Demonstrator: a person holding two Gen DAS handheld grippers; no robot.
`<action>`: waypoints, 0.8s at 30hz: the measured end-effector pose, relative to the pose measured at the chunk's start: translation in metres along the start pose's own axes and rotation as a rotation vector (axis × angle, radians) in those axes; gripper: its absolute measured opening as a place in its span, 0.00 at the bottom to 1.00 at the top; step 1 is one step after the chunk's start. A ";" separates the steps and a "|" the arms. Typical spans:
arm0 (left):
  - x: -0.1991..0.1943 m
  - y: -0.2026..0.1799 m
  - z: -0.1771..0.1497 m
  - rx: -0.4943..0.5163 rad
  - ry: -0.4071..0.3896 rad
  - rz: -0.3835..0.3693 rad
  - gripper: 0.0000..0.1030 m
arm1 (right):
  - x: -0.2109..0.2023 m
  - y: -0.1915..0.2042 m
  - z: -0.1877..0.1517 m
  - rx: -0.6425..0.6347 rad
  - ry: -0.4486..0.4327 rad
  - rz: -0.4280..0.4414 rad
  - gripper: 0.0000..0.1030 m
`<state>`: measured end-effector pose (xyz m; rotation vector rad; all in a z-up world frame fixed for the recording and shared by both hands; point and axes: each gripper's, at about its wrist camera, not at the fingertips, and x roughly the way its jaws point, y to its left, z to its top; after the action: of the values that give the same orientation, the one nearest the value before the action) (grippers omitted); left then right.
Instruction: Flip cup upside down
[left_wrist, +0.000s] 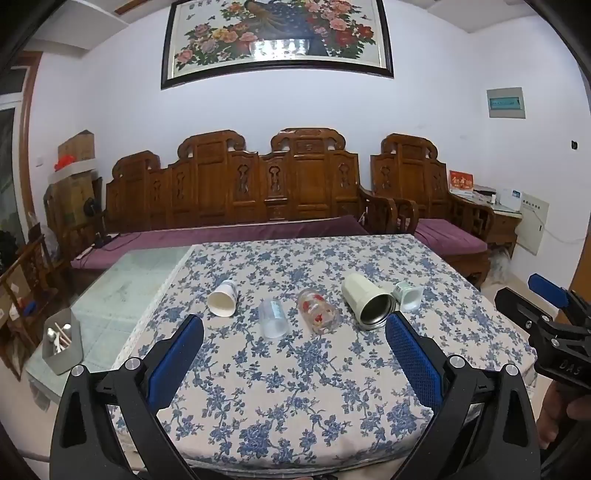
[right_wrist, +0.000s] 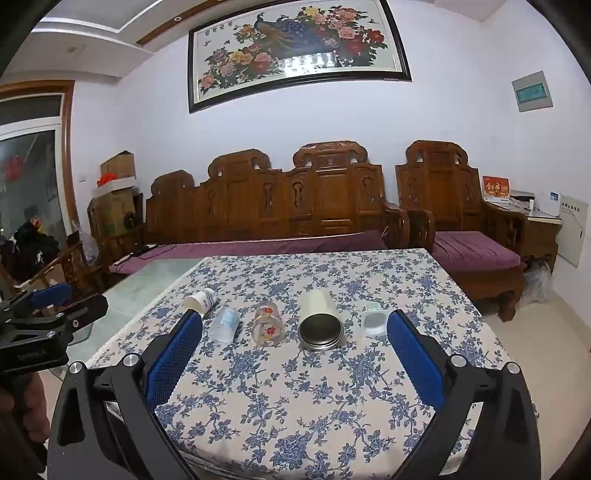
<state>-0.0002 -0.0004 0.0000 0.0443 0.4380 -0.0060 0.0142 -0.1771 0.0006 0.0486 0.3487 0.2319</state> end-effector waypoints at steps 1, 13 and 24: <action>0.000 0.000 0.000 -0.002 0.000 0.000 0.92 | 0.000 0.000 0.000 0.000 0.001 -0.001 0.98; -0.005 -0.005 0.009 -0.014 -0.014 -0.009 0.92 | -0.001 -0.001 -0.001 0.002 -0.003 0.000 0.98; -0.016 0.000 0.012 -0.021 -0.032 -0.020 0.92 | -0.002 -0.003 -0.002 0.003 -0.005 0.001 0.98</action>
<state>-0.0094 -0.0010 0.0171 0.0188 0.4063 -0.0217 0.0119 -0.1803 -0.0011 0.0522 0.3444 0.2321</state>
